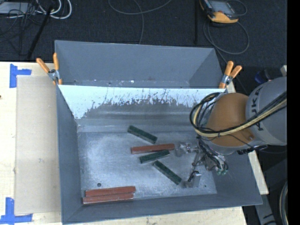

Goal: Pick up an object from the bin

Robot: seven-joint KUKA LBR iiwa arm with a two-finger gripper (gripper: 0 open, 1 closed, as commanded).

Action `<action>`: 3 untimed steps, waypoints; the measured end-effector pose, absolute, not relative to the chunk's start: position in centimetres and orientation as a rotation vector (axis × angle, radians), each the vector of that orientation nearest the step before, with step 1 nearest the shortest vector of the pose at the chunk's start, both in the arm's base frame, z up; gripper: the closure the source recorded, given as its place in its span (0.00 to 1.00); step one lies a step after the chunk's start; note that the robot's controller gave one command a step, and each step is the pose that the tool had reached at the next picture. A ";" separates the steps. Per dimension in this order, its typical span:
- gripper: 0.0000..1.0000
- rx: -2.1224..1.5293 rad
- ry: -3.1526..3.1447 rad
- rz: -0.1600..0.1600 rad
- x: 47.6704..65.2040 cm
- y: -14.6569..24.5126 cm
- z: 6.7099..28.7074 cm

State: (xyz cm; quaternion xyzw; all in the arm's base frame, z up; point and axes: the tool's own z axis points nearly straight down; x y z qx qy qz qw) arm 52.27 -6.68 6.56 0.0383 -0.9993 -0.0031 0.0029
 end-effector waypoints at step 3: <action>1.00 0.267 -3.138 0.002 47.5 -3.0 21.3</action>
Offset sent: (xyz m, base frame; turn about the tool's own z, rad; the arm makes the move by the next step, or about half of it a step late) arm -0.0395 0.0450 0.0044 0.0176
